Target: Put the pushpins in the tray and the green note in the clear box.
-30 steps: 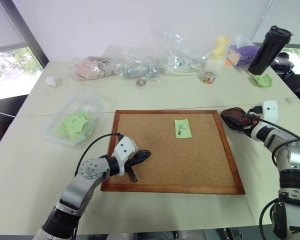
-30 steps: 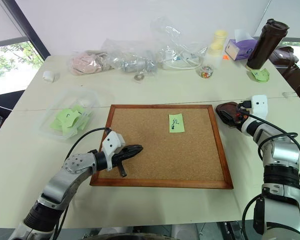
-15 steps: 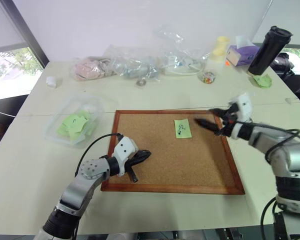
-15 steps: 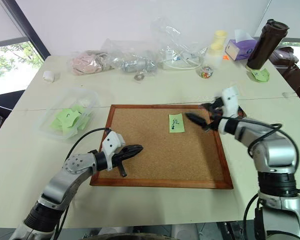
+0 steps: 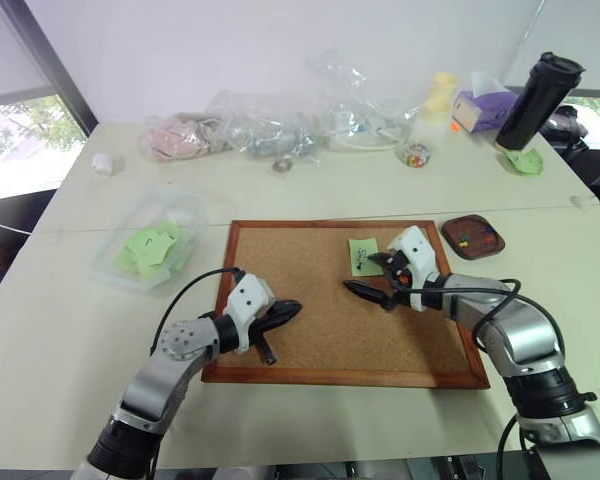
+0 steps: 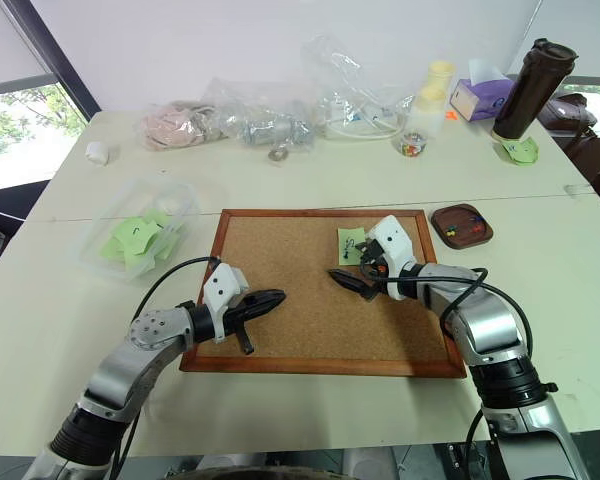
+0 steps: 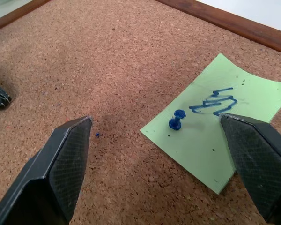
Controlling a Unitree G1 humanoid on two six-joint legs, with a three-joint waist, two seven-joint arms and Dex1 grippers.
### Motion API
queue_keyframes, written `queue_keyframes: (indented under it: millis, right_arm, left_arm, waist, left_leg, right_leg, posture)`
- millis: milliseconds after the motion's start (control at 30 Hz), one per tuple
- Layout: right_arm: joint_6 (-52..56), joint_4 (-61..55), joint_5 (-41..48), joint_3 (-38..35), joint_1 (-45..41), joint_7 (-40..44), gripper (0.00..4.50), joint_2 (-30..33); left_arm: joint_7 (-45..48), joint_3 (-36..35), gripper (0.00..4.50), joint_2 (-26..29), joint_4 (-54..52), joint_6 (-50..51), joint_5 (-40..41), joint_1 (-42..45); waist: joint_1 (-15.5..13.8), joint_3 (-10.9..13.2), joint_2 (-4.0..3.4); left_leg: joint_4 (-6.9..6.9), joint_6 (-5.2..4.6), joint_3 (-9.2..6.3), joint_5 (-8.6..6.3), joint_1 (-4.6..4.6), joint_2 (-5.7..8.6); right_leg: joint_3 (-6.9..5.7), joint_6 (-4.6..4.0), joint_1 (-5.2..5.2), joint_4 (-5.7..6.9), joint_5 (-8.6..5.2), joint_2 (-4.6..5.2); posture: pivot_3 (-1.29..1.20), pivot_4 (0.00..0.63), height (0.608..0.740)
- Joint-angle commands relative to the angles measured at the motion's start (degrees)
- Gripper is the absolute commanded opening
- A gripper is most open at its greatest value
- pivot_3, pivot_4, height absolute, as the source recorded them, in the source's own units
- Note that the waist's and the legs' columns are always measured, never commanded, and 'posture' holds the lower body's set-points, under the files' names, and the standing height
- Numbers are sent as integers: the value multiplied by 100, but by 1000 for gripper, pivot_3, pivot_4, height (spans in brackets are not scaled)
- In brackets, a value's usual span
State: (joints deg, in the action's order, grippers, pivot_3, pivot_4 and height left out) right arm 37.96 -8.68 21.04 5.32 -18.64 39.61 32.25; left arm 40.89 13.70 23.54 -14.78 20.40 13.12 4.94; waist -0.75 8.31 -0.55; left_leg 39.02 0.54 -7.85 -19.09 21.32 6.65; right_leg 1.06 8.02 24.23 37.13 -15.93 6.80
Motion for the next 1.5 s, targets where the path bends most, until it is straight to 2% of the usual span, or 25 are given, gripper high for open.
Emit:
queue_keyframes:
  millis: [33, 67, 233, 533, 633, 1000, 1067, 1233, 1333, 1467, 1500]
  right_arm:
    - [-134, 44, -48, -25, -23, -46, 3061, -161]
    - [-152, 74, -77, -17, -32, -55, 2670, -188]
    - [-184, 103, -162, 40, -74, -39, 62, -303]
    - [-42, -109, -142, -126, -30, -110, 62, -313]
    - [196, -512, 206, -436, -158, -98, 62, -310]
    - [757, -1672, 974, -690, -145, 468, 62, 369]
    - [738, -1781, 953, -573, -97, 574, 62, 518]
    - [730, -1903, 955, -437, -87, 683, 62, 650]
    - [643, -1932, 866, -326, -143, 768, 0, 748]
    - [436, -2015, 669, -170, -226, 878, 0, 956]
    - [407, -2033, 670, -177, -241, 892, 0, 980]
  left_arm:
    - [-7, 100, 0, 53, 241, 102, -114, -147]
    - [-7, 99, 0, 49, 244, 105, -108, -149]
    - [-1, 109, 0, 44, 238, 105, -113, -131]
    - [-24, 110, 0, 42, 183, 157, -102, -146]
    - [-22, 122, 0, 48, 135, 240, -77, -161]
    - [-45, 108, 0, 22, 76, 369, -59, -110]
    - [-124, -42, 0, -43, 149, 389, 4, 19]
    - [-236, -731, 0, -329, 107, 973, 804, 433]
    - [-401, -1202, 1035, -636, 102, 1572, 1522, 881]
    - [-693, -1783, 3047, -1019, 249, 2340, 2374, 1352]
    - [-751, -1924, 3047, -1101, 312, 2581, 2637, 1440]
  waist:
    - [-1, 0, 0]
    - [-1, 0, 0]
    - [6, -1, -2]
    - [6, -3, -1]
    - [2, -3, -2]
    - [-3, -3, -1]
    - [-11, -3, -1]
    - [-9, 2, 8]
    - [-11, 6, 13]
    - [0, 17, 31]
    - [0, 17, 32]
  left_leg:
    - [0, 0, 0, 0, 0, 0]
    - [0, 0, 0, 0, 0, 1]
    - [-2, 0, 0, 0, -2, 0]
    - [-3, 0, 0, 0, -3, -1]
    - [-3, 0, 0, 0, -2, -1]
    - [-3, -1, -3, -1, 2, 1]
    - [-3, -1, -3, -1, 2, -1]
    - [4, -1, -4, -1, 5, 0]
    - [4, -1, -4, -1, 9, -1]
    - [7, -1, -6, -1, 12, 1]
    - [6, -1, -6, -1, 12, 1]
  right_leg:
    - [0, 0, 0, 0, 0, 0]
    - [0, 0, 0, 0, 0, 0]
    - [-1, 0, 0, 1, 0, -1]
    - [0, 0, -1, 0, 0, -1]
    - [0, 0, 0, 0, 0, -1]
    - [0, 0, 0, -5, 0, 1]
    - [0, 0, 0, -4, 0, 2]
    - [-1, 0, -2, -5, 0, 1]
    - [-3, 0, 7, -1, 0, 1]
    - [-11, 1, 8, -1, 0, 0]
    - [-11, 1, 9, -1, 0, 0]
  posture:
    - [0, 150, 740]
    - [0, 150, 740]
    - [0, 150, 740]
    - [0, 150, 740]
    - [0, 150, 740]
    - [0, 150, 740]
    - [0, 150, 740]
    - [0, 150, 740]
    - [0, 150, 740]
    - [0, 150, 740]
    - [0, 150, 740]
